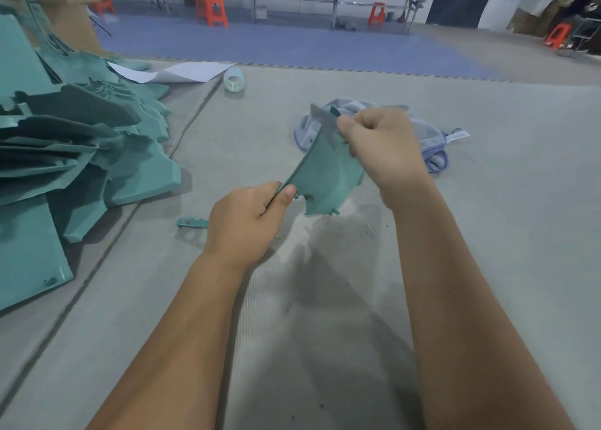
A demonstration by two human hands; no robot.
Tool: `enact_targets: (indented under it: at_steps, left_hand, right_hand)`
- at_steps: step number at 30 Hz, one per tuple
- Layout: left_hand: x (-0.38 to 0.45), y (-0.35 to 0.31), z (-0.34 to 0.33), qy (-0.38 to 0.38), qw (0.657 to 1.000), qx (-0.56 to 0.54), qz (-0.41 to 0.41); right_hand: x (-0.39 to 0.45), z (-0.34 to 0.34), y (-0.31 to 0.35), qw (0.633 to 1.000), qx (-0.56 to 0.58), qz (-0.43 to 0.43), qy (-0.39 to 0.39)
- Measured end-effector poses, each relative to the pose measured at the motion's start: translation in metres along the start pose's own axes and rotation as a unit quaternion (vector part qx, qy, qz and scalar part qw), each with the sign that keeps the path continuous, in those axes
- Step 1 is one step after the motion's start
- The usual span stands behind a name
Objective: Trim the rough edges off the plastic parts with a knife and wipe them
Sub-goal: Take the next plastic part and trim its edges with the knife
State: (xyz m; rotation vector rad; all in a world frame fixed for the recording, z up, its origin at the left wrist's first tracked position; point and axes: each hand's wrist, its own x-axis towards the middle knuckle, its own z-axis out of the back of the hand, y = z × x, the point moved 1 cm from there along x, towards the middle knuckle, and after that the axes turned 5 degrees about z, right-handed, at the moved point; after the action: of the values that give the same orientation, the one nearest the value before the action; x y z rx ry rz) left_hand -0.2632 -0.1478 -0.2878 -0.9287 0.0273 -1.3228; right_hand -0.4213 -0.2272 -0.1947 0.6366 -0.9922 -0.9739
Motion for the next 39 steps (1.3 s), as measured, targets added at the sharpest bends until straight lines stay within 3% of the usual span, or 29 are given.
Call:
enact_targets:
  at_steps: [3, 5, 10, 14, 18, 22, 39]
  left_hand:
    - [0.001, -0.002, 0.000, -0.002, 1.000, 0.011, -0.003]
    - [0.000, -0.003, 0.001, -0.002, 1.000, 0.011, -0.005]
    - [-0.002, -0.007, 0.003, -0.003, 1.000, 0.027, -0.011]
    - [-0.003, -0.011, 0.006, -0.040, 0.997, 0.067, -0.029]
    - [0.002, -0.008, 0.004, -0.055, 0.991, 0.120, -0.001]
    - [0.002, -0.009, 0.003, -0.061, 0.989, 0.136, -0.013]
    - [0.000, -0.004, 0.003, -0.035, 0.995, 0.094, 0.011]
  right_hand:
    - [-0.008, -0.011, 0.005, 0.997, -0.032, 0.008, 0.073]
    - [-0.007, -0.012, 0.007, 0.995, -0.065, 0.000, 0.071]
    - [0.001, -0.001, 0.012, 0.986, -0.156, -0.016, -0.056]
    - [0.011, 0.014, 0.012, 0.984, -0.107, 0.004, -0.143]
    - [0.001, 0.001, 0.008, 0.999, 0.026, 0.029, -0.036]
    - [-0.007, -0.012, 0.003, 0.997, -0.004, 0.051, 0.054]
    - [0.011, -0.019, -0.014, 0.999, 0.003, 0.028, -0.026]
